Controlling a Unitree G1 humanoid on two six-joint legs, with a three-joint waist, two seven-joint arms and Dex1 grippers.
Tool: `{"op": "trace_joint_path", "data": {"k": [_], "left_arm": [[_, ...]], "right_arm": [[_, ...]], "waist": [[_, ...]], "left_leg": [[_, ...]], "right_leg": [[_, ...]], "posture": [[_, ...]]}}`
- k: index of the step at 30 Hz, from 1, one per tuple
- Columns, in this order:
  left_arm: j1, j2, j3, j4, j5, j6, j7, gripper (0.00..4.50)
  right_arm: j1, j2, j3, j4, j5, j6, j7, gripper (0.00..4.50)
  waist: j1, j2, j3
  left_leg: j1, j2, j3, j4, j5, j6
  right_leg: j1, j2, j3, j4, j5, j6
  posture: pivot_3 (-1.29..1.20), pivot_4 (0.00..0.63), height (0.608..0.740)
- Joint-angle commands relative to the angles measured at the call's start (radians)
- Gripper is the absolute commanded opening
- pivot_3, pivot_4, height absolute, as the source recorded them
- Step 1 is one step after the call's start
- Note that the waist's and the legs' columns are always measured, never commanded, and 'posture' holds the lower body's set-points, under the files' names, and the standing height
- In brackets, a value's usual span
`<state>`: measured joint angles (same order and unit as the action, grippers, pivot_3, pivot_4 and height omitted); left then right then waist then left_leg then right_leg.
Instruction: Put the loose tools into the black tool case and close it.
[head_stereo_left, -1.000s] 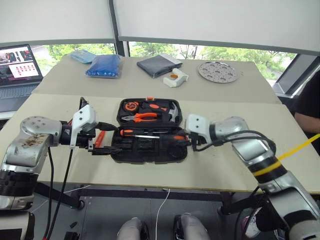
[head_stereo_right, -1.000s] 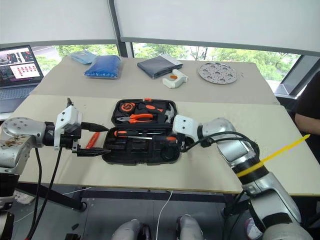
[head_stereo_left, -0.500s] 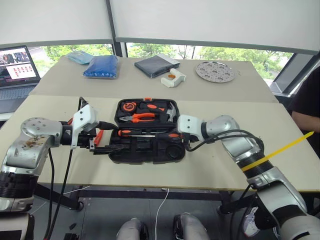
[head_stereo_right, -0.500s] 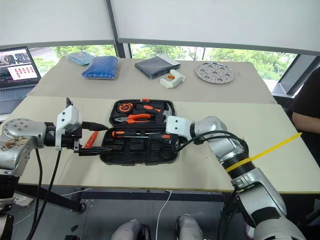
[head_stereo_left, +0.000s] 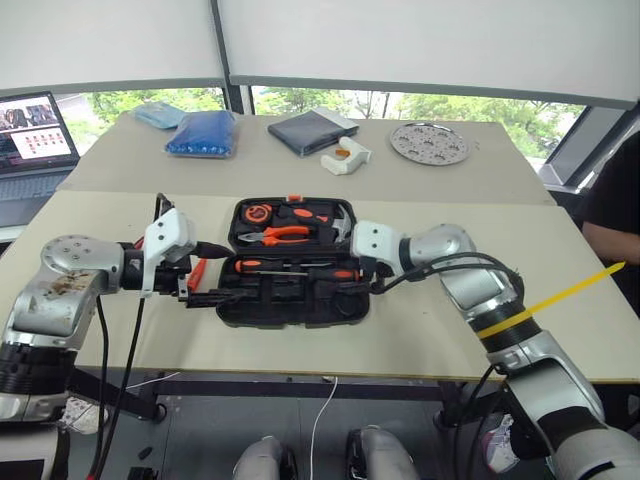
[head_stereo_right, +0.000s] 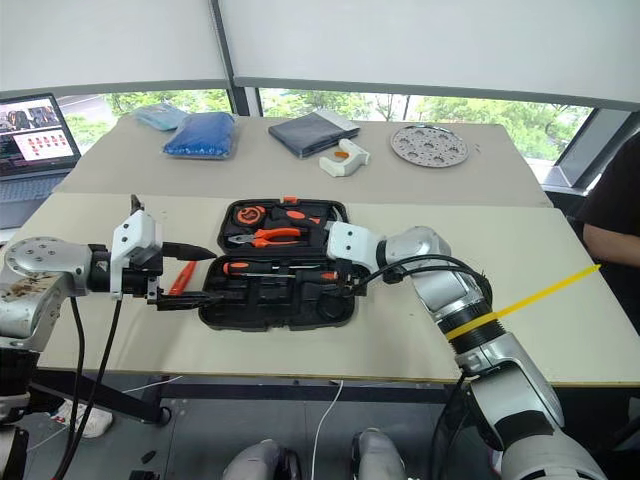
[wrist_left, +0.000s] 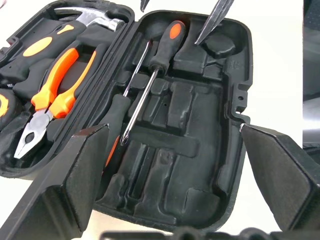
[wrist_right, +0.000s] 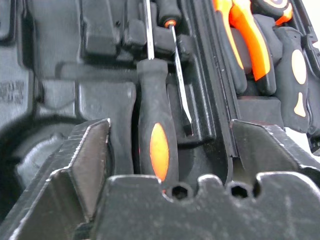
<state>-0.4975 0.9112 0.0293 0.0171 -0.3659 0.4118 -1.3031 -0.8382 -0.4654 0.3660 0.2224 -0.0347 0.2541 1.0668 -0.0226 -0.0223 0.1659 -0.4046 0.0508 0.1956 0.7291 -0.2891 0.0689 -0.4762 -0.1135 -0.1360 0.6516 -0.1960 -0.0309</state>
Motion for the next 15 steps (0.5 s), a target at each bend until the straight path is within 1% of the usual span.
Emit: {"op": "trace_joint_path", "data": {"k": [1, 2, 5, 7, 9, 10, 15], "left_arm": [[-0.023, -0.001, 0.011, -0.004, -0.002, -0.027, 0.006, 4.50], [-0.023, -0.003, 0.009, -0.002, 0.000, -0.029, 0.006, 4.50], [-0.024, -0.008, 0.006, 0.007, 0.007, -0.037, 0.009, 4.50], [-0.023, -0.011, 0.004, 0.010, 0.009, -0.040, 0.011, 4.50], [-0.022, -0.014, 0.003, 0.010, 0.010, -0.041, 0.015, 4.50], [-0.020, -0.015, 0.003, 0.007, 0.010, -0.041, 0.017, 4.50], [-0.009, -0.020, 0.004, -0.003, 0.006, -0.037, 0.029, 4.50]], "right_arm": [[-0.006, 0.022, -0.026, -0.031, 0.023, 0.033, -0.012, 2.95], [-0.009, 0.029, -0.019, -0.018, 0.012, 0.031, -0.022, 2.54], [-0.022, 0.053, -0.010, 0.012, 0.004, 0.040, -0.036, 1.61], [-0.032, 0.069, -0.001, 0.041, -0.003, 0.035, -0.041, 0.81], [-0.040, 0.084, 0.009, 0.074, -0.013, 0.027, -0.046, 0.20], [-0.043, 0.095, 0.017, 0.100, -0.021, 0.026, -0.050, 0.09], [-0.042, 0.128, 0.069, 0.208, -0.088, -0.009, -0.072, 0.09]], "waist": [[0.000, 0.000, 0.000], [0.000, 0.000, 0.000], [0.000, 0.000, 0.000], [-0.001, 0.000, 0.000], [-0.002, 0.000, 0.000], [-0.002, 0.000, 0.000], [-0.011, 0.000, 0.000]], "left_leg": [[0.000, 0.000, 0.000, 0.000, 0.000, 0.000], [0.000, 0.000, 0.000, 0.000, 0.000, 0.000], [0.000, 0.000, 0.000, 0.000, 0.000, 0.000], [0.000, 0.000, 0.000, 0.000, 0.000, 0.000], [0.000, 0.000, 0.000, 0.000, 0.000, 0.000], [0.000, 0.000, 0.000, 0.000, 0.000, 0.000], [0.002, 0.000, 0.000, 0.000, 0.000, -0.001]], "right_leg": [[0.000, 0.000, 0.000, 0.000, 0.000, 0.000], [0.000, 0.000, 0.000, 0.000, 0.000, 0.000], [0.000, 0.000, 0.000, 0.001, 0.000, 0.000], [0.000, 0.000, 0.000, 0.001, 0.000, 0.000], [0.000, 0.000, 0.000, 0.002, 0.000, -0.001], [0.000, 0.000, 0.000, 0.002, 0.000, -0.001], [0.000, 0.000, 0.001, 0.004, -0.001, -0.001]], "posture": [[0.00, 0.150, 0.718], [0.00, 0.150, 0.718], [0.00, 0.150, 0.718], [0.00, 0.150, 0.718], [0.00, 0.150, 0.718], [0.00, 0.150, 0.718], [0.00, 0.150, 0.718]]}}
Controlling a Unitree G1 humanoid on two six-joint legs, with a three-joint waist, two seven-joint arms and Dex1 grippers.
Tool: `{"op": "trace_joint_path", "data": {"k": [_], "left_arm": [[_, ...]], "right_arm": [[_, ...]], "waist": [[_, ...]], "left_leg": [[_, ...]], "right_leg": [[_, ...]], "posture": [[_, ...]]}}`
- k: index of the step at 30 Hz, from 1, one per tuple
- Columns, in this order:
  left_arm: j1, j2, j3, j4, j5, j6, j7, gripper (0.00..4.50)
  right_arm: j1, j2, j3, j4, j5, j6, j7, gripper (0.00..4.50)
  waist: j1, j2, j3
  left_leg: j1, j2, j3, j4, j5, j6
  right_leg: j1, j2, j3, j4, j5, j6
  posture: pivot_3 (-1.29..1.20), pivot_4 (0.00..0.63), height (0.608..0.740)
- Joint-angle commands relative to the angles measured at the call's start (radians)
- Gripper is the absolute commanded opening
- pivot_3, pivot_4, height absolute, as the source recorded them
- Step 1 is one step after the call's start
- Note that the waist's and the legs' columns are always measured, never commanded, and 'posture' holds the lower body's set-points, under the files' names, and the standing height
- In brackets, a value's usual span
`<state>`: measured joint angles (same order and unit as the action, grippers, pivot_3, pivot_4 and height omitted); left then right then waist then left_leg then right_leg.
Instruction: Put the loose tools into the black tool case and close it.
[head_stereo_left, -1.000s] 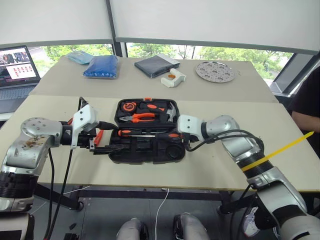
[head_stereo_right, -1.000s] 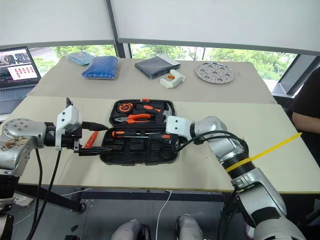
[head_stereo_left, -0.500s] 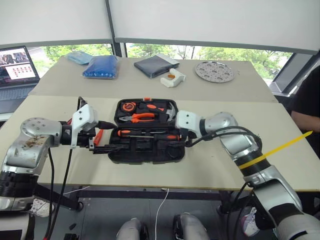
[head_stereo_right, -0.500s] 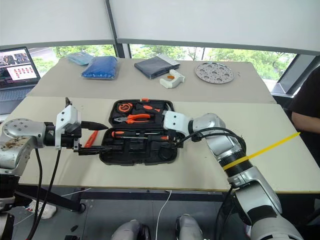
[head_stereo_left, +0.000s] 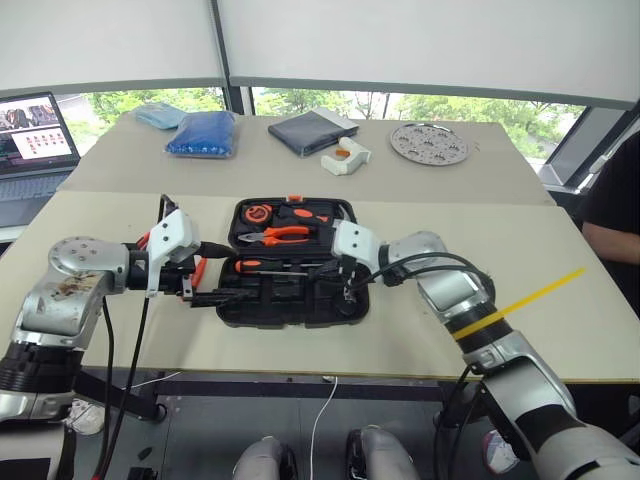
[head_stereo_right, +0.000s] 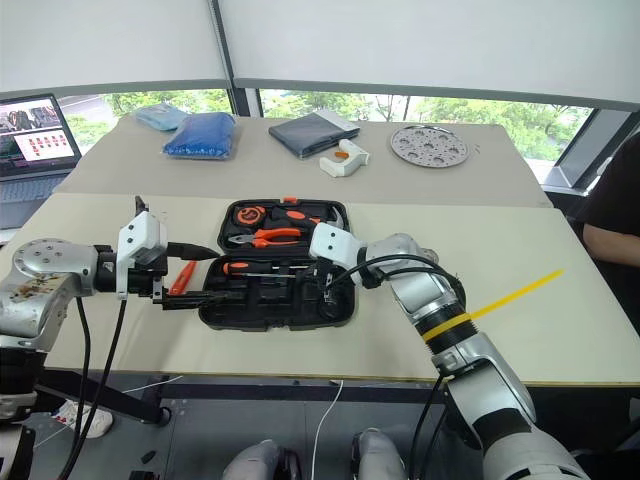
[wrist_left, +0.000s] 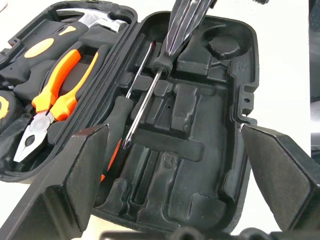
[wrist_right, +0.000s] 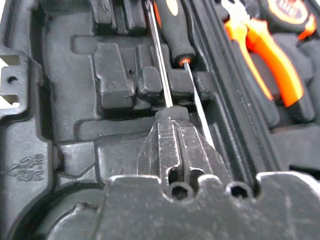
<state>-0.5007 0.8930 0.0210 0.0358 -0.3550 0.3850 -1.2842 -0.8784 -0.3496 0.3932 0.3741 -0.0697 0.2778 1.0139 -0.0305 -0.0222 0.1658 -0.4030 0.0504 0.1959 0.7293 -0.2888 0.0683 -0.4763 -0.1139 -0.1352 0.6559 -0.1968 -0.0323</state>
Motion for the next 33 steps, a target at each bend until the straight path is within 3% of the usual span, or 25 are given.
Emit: {"op": "trace_joint_path", "data": {"k": [1, 10, 16, 19, 22, 25, 26, 27, 29, 30, 33], "left_arm": [[-0.001, -0.001, 0.013, -0.024, -0.006, -0.010, 0.012, 4.50], [0.057, 0.012, 0.049, -0.040, -0.016, 0.001, 0.041, 4.50], [0.128, 0.022, 0.135, -0.090, -0.039, 0.066, 0.125, 4.50], [0.230, 0.009, 0.282, -0.147, -0.090, 0.175, 0.227, 4.50], [0.356, -0.016, 0.422, -0.216, -0.120, 0.266, 0.325, 4.50], [0.485, -0.052, 0.540, -0.278, -0.114, 0.330, 0.426, 4.50], [0.530, -0.068, 0.576, -0.301, -0.116, 0.353, 0.453, 4.50], [0.567, -0.081, 0.602, -0.322, -0.122, 0.372, 0.472, 4.50], [0.630, -0.103, 0.623, -0.345, -0.114, 0.382, 0.500, 4.50], [0.648, -0.108, 0.622, -0.354, -0.109, 0.388, 0.516, 4.50], [0.622, -0.102, 0.581, -0.382, -0.134, 0.459, 0.563, 4.50]], "right_arm": [[0.003, 0.018, 0.050, 0.073, -0.063, -0.040, -0.023, 0.09], [0.026, 0.027, -0.002, -0.050, 0.005, 0.021, 0.016, 0.09], [0.023, 0.050, -0.184, -0.223, 0.195, 0.213, -0.005, 0.09], [0.081, -0.041, -0.281, -0.432, 0.358, 0.401, 0.065, 0.81], [0.142, -0.134, -0.371, -0.610, 0.521, 0.543, 0.113, 1.82], [0.199, -0.218, -0.436, -0.719, 0.618, 0.611, 0.124, 2.77], [0.218, -0.244, -0.449, -0.745, 0.637, 0.622, 0.123, 3.29], [0.233, -0.264, -0.458, -0.764, 0.652, 0.628, 0.119, 3.48], [0.258, -0.287, -0.470, -0.799, 0.677, 0.639, 0.100, 4.00], [0.270, -0.296, -0.474, -0.817, 0.691, 0.644, 0.090, 4.49], [0.292, -0.305, -0.474, -0.861, 0.726, 0.658, 0.052, 4.49]], "waist": [[-0.006, 0.000, 0.000], [-0.013, 0.000, 0.000], [-0.013, 0.000, 0.000], [-0.011, 0.000, 0.000], [-0.007, 0.000, 0.000], [-0.005, 0.000, 0.000], [-0.005, 0.000, 0.000], [-0.006, 0.000, 0.000], [-0.005, -0.001, 0.000], [-0.002, -0.001, 0.000], [0.013, -0.001, 0.000]], "left_leg": [[0.001, 0.000, 0.000, 0.000, 0.000, 0.000], [0.007, 0.001, 0.001, 0.000, 0.001, -0.007], [0.002, 0.001, 0.001, 0.000, 0.002, -0.005], [0.001, 0.001, 0.000, -0.002, 0.003, -0.005], [0.000, 0.000, -0.001, -0.003, 0.002, -0.005], [0.001, 0.000, -0.002, -0.007, 0.002, -0.005], [0.002, 0.000, -0.002, -0.009, 0.002, -0.005], [0.003, 0.000, -0.002, -0.009, 0.002, -0.006], [0.005, 0.000, -0.002, -0.012, -0.002, -0.012], [0.006, 0.000, -0.002, -0.014, -0.002, -0.013], [0.009, 0.000, -0.002, -0.016, -0.001, -0.017]], "right_leg": [[0.000, 0.000, 0.000, 0.000, 0.000, 0.000], [0.003, 0.000, 0.006, 0.008, -0.002, -0.003], [-0.004, 0.000, 0.009, 0.008, -0.001, -0.007], [-0.005, 0.000, 0.009, 0.008, 0.001, -0.011], [-0.004, 0.000, 0.009, 0.005, 0.001, -0.010], [-0.004, 0.000, 0.009, 0.002, 0.001, -0.010], [-0.004, 0.000, 0.009, 0.000, 0.001, -0.010], [-0.003, 0.000, 0.010, 0.000, 0.000, -0.010], [-0.001, -0.001, 0.010, -0.001, -0.002, -0.005], [0.000, -0.002, 0.010, -0.001, -0.003, -0.005], [0.001, -0.005, 0.010, -0.001, -0.003, -0.005]], "posture": [[0.00, 0.150, 0.718], [0.00, 0.150, 0.718], [0.00, 0.150, 0.718], [0.00, 0.150, 0.718], [0.00, 0.150, 0.718], [0.00, 0.150, 0.718], [0.00, 0.150, 0.718], [0.00, 0.150, 0.718], [0.00, 0.150, 0.718], [0.00, 0.150, 0.718], [0.00, 0.150, 0.718]]}}
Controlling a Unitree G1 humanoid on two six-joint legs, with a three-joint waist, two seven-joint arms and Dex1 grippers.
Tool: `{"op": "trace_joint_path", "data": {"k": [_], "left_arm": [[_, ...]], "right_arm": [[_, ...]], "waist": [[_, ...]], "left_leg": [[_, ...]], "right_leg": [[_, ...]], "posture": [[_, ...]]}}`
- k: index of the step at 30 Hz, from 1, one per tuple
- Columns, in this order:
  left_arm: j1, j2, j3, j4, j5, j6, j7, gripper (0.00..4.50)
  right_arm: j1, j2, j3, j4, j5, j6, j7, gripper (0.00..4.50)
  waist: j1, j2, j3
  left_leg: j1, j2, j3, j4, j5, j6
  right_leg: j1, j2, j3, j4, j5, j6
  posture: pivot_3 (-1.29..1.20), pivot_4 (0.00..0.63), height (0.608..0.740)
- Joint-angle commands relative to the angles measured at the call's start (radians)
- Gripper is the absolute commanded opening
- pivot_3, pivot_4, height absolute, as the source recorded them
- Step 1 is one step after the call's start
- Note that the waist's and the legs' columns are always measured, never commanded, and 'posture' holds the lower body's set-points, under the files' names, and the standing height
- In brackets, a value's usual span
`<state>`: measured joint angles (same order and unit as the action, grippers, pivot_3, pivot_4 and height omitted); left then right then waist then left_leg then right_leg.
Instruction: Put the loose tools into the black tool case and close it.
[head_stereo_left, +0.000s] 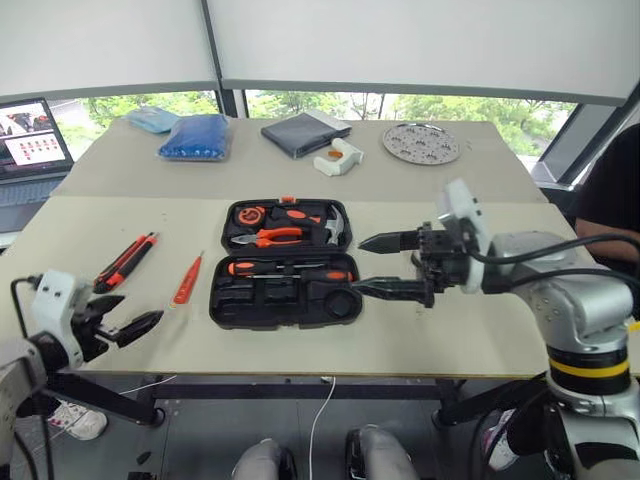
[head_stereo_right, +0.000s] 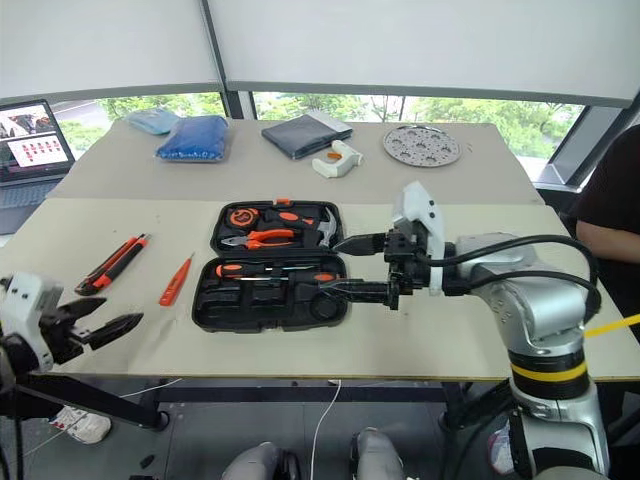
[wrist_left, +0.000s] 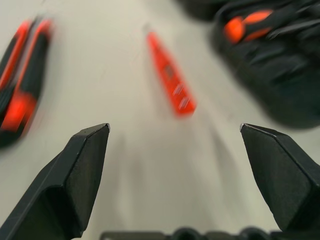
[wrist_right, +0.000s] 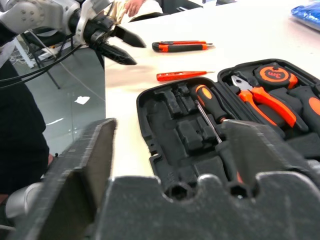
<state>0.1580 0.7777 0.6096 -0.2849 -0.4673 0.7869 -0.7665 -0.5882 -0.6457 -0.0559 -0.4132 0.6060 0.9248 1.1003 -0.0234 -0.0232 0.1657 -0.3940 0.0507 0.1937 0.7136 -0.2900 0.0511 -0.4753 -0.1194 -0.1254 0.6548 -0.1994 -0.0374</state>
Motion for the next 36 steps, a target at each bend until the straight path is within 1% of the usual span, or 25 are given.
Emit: {"op": "trace_joint_path", "data": {"k": [1, 3, 6, 8, 9, 12, 14, 18, 19, 20, 23, 26, 28, 29, 30, 31, 33, 36], "left_arm": [[-0.058, 0.019, -0.028, -0.074, -0.045, 0.096, 0.052, 4.50], [-0.133, 0.030, -0.090, -0.082, -0.044, 0.156, 0.094, 4.50], [-0.321, 0.018, -0.177, 0.005, 0.009, 0.288, 0.239, 4.50], [-0.436, 0.011, -0.245, 0.059, 0.017, 0.348, 0.276, 4.50], [-0.481, 0.010, -0.291, 0.098, 0.035, 0.350, 0.285, 4.50], [-0.569, -0.009, -0.367, 0.208, 0.059, 0.358, 0.296, 4.50], [-0.605, -0.015, -0.417, 0.268, 0.088, 0.319, 0.295, 4.50], [-0.683, -0.040, -0.508, 0.399, 0.133, 0.257, 0.274, 4.50], [-0.687, -0.040, -0.519, 0.420, 0.140, 0.247, 0.265, 4.24], [-0.688, -0.039, -0.530, 0.436, 0.146, 0.237, 0.255, 4.08], [-0.686, -0.038, -0.543, 0.463, 0.159, 0.215, 0.236, 3.13], [-0.685, -0.038, -0.526, 0.490, 0.173, 0.159, 0.227, 2.09], [-0.698, -0.024, -0.525, 0.519, 0.181, 0.124, 0.203, 1.28], [-0.717, -0.005, -0.530, 0.546, 0.184, 0.081, 0.161, 1.00], [-0.747, 0.019, -0.540, 0.580, 0.190, 0.028, 0.106, 0.55], [-0.769, 0.035, -0.548, 0.606, 0.194, -0.011, 0.066, 0.44], [-0.835, 0.081, -0.586, 0.648, 0.199, -0.139, -0.098, 0.44], [-0.907, 0.129, -0.637, 0.628, 0.160, -0.274, -0.393, 0.44]], "right_arm": [[0.007, -0.009, -0.023, -0.085, 0.059, 0.012, -0.047, 4.49], [0.015, -0.006, -0.017, -0.101, 0.069, 0.005, -0.073, 4.49], [0.019, 0.007, -0.016, -0.114, 0.078, -0.005, -0.124, 4.49], [0.026, 0.014, -0.019, -0.127, 0.084, -0.005, -0.154, 4.49], [0.035, 0.017, -0.021, -0.139, 0.090, -0.005, -0.167, 4.49], [0.059, 0.016, -0.020, -0.171, 0.109, -0.006, -0.198, 4.49], [0.072, 0.011, -0.019, -0.186, 0.122, -0.008, -0.213, 4.49], [0.095, 0.002, -0.034, -0.212, 0.150, -0.004, -0.244, 4.49], [0.100, -0.003, -0.035, -0.215, 0.154, -0.006, -0.252, 4.50], [0.105, -0.007, -0.036, -0.217, 0.157, -0.007, -0.259, 4.50], [0.119, -0.022, -0.039, -0.225, 0.158, -0.014, -0.270, 4.50], [0.135, -0.050, -0.039, -0.232, 0.161, -0.018, -0.274, 4.50], [0.143, -0.071, -0.042, -0.233, 0.174, -0.012, -0.270, 4.50], [0.148, -0.086, -0.050, -0.235, 0.190, -0.003, -0.266, 4.50], [0.154, -0.102, -0.058, -0.237, 0.205, 0.005, -0.260, 4.50], [0.159, -0.114, -0.064, -0.237, 0.217, 0.009, -0.256, 4.50], [0.178, -0.152, -0.073, -0.237, 0.224, 0.005, -0.239, 4.50], [0.212, -0.193, -0.075, -0.235, 0.207, -0.019, -0.234, 4.50]], "waist": [[0.011, 0.000, 0.000], [0.024, 0.000, 0.000], [0.039, -0.002, -0.001], [0.039, -0.003, -0.001], [0.037, -0.003, -0.001], [0.028, -0.003, -0.001], [0.022, -0.003, -0.001], [0.021, -0.003, -0.001], [0.021, -0.003, -0.001], [0.021, -0.003, -0.001], [0.023, -0.003, -0.001], [0.024, -0.003, -0.001], [0.025, -0.003, -0.001], [0.026, -0.003, -0.001], [0.027, -0.003, -0.001], [0.029, -0.004, -0.001], [0.032, -0.005, 0.000], [0.036, -0.008, 0.001]], "left_leg": [[0.000, 0.000, 0.000, 0.000, 0.001, -0.001], [0.000, 0.000, -0.001, 0.000, 0.001, -0.003], [0.001, -0.001, -0.001, 0.000, 0.002, -0.003], [0.000, -0.002, -0.001, 0.000, 0.002, -0.002], [0.000, -0.002, -0.001, 0.000, 0.002, -0.002], [0.000, -0.002, 0.000, -0.001, 0.002, -0.001], [0.000, -0.001, 0.000, -0.003, 0.007, 0.007], [0.000, 0.000, 0.000, -0.003, 0.007, 0.007], [0.000, 0.000, 0.000, -0.003, 0.007, 0.006], [0.001, 0.000, 0.000, -0.003, 0.006, 0.005], [0.002, 0.000, 0.000, -0.003, 0.003, -0.001], [0.002, -0.001, 0.000, -0.003, 0.002, -0.001], [0.002, -0.001, 0.000, -0.003, 0.002, -0.001], [0.002, -0.001, 0.000, -0.003, 0.003, 0.000], [0.002, -0.001, 0.000, -0.003, 0.003, 0.000], [0.002, -0.001, 0.000, -0.003, 0.003, 0.000], [0.001, -0.001, 0.000, -0.002, 0.003, 0.000], [-0.004, -0.001, -0.001, -0.001, 0.003, 0.000]], "right_leg": [[0.000, 0.000, 0.000, 0.000, 0.000, -0.001], [0.000, -0.002, -0.001, 0.001, 0.001, -0.001], [0.002, -0.002, -0.001, 0.000, 0.002, -0.001], [0.002, 0.004, -0.001, 0.000, 0.002, 0.000], [0.003, 0.005, -0.001, -0.001, 0.003, -0.001], [0.003, 0.007, -0.001, -0.003, 0.006, -0.005], [0.003, 0.009, -0.002, -0.005, 0.006, -0.006], [0.003, 0.011, -0.004, -0.006, 0.006, -0.007], [0.003, 0.011, -0.004, -0.006, 0.006, -0.006], [0.003, 0.010, -0.003, -0.006, 0.005, -0.005], [0.004, 0.008, -0.001, -0.006, 0.003, -0.001], [0.005, 0.007, 0.000, -0.006, 0.003, -0.001], [0.005, 0.007, 0.000, -0.006, 0.003, -0.001], [0.005, 0.007, 0.000, -0.006, 0.003, -0.001], [0.005, 0.007, 0.000, -0.006, 0.003, -0.001], [0.004, 0.007, -0.001, -0.006, 0.003, -0.001], [0.004, 0.007, -0.002, -0.006, 0.003, -0.001], [0.002, 0.007, -0.005, -0.007, 0.003, -0.002]], "posture": [[0.00, 0.150, 0.718], [0.00, 0.150, 0.718], [0.00, 0.150, 0.718], [0.00, 0.150, 0.718], [0.00, 0.150, 0.718], [0.00, 0.150, 0.718], [0.00, 0.150, 0.718], [0.00, 0.150, 0.718], [0.00, 0.150, 0.718], [0.00, 0.150, 0.718], [0.00, 0.150, 0.718], [0.00, 0.150, 0.718], [0.00, 0.150, 0.718], [0.00, 0.150, 0.718], [0.00, 0.150, 0.718], [0.00, 0.150, 0.718], [0.00, 0.150, 0.718], [0.00, 0.150, 0.718]]}}
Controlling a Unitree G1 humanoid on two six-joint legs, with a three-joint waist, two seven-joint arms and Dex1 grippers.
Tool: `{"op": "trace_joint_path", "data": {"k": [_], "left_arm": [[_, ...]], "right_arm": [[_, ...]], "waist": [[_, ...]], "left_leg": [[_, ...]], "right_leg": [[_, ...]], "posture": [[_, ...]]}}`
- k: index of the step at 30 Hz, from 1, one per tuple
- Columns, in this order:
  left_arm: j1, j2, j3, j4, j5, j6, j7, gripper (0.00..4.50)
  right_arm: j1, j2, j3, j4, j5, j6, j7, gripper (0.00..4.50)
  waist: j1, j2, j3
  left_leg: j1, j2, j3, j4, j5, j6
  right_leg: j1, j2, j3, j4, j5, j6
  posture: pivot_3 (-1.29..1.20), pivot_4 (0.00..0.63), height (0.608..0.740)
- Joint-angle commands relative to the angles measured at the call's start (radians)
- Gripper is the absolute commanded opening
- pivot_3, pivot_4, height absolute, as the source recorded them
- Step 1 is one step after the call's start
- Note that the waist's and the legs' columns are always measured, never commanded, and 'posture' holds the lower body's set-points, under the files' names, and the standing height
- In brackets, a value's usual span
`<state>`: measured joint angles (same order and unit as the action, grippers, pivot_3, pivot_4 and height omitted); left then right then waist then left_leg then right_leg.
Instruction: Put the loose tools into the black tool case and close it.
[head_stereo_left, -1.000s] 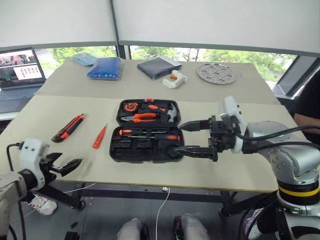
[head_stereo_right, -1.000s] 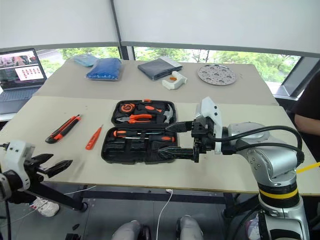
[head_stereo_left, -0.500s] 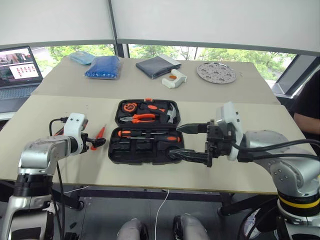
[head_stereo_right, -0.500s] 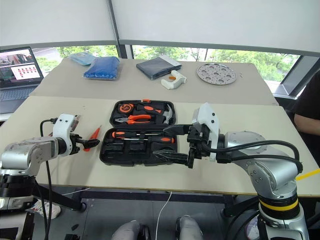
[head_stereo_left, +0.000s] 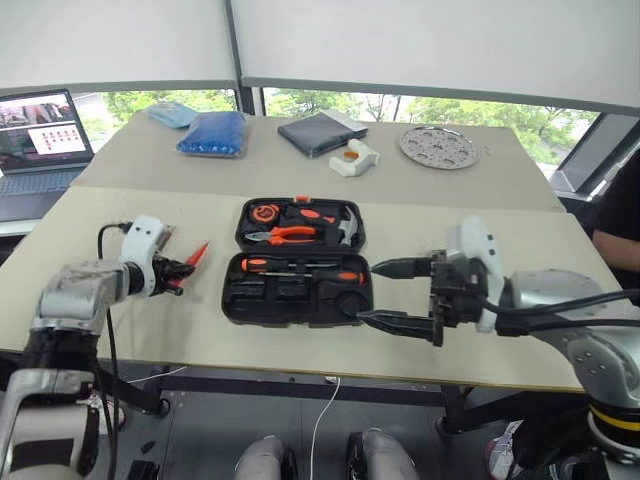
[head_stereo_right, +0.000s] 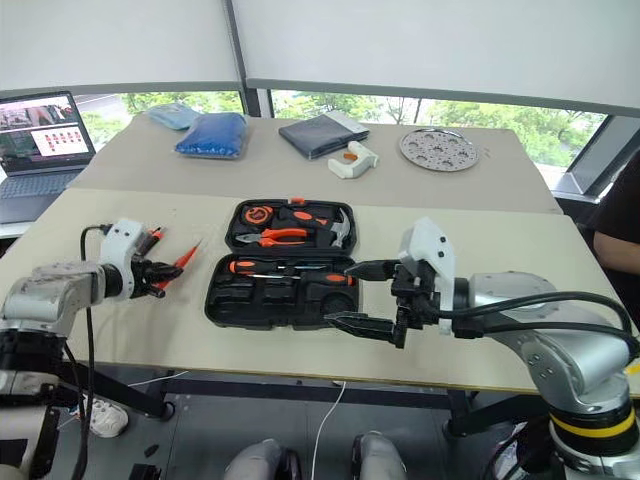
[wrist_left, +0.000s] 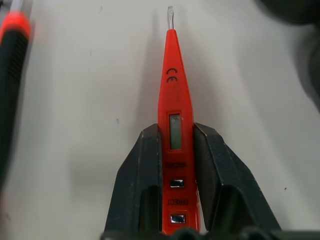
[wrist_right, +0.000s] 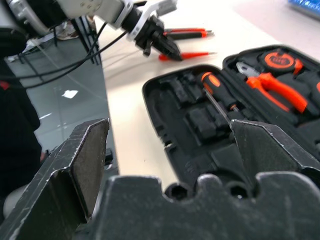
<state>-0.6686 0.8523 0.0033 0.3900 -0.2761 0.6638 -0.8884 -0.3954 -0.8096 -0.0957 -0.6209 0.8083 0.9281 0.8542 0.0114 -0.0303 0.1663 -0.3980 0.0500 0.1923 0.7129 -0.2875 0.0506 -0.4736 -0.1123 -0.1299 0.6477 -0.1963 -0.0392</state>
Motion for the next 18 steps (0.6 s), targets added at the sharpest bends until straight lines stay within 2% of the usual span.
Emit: {"op": "trace_joint_path", "data": {"k": [1, 5, 9, 13, 18], "left_arm": [[-0.092, 0.062, -0.044, -0.055, -0.038, -0.178, -0.342, 0.44], [-0.162, 0.046, -0.158, -0.061, 0.009, -0.299, -0.558, 0.44], [-0.224, -0.008, -0.288, 0.006, 0.107, -0.421, -0.673, 0.44], [-0.301, -0.095, -0.370, 0.206, 0.236, -0.555, -0.648, 0.44], [-0.369, -0.167, -0.391, 0.365, 0.309, -0.652, -0.642, 0.44]], "right_arm": [[0.027, -0.037, -0.035, -0.026, -0.001, -0.030, 0.011, 4.50], [0.054, -0.034, -0.041, -0.037, -0.006, -0.043, -0.017, 4.50], [0.087, -0.017, -0.044, -0.070, 0.000, -0.046, -0.063, 4.50], [0.144, -0.011, -0.062, -0.098, -0.005, -0.054, -0.102, 4.50], [0.191, -0.017, -0.101, -0.115, 0.006, -0.054, -0.127, 4.50]], "waist": [[0.001, 0.000, 0.000], [-0.001, 0.000, 0.000], [-0.001, 0.000, 0.000], [-0.002, 0.000, 0.000], [-0.002, -0.001, 0.000]], "left_leg": [[-0.001, 0.000, 0.000, 0.000, 0.000, 0.000], [-0.001, -0.001, 0.000, 0.000, 0.004, 0.008], [-0.001, 0.000, 0.000, 0.002, 0.004, 0.008], [-0.001, 0.000, 0.000, 0.002, 0.004, 0.009], [-0.004, 0.001, -0.002, 0.005, 0.003, 0.014]], "right_leg": [[0.000, 0.000, -0.001, -0.001, 0.001, -0.001], [0.000, 0.000, -0.003, -0.001, 0.001, -0.002], [0.000, 0.002, -0.003, -0.001, -0.001, 0.002], [0.000, 0.002, -0.003, -0.001, -0.001, 0.002], [0.000, 0.002, 0.000, -0.001, -0.001, 0.003]], "posture": [[0.00, 0.150, 0.718], [0.00, 0.150, 0.718], [0.00, 0.150, 0.718], [0.00, 0.150, 0.718], [0.00, 0.150, 0.718]]}}
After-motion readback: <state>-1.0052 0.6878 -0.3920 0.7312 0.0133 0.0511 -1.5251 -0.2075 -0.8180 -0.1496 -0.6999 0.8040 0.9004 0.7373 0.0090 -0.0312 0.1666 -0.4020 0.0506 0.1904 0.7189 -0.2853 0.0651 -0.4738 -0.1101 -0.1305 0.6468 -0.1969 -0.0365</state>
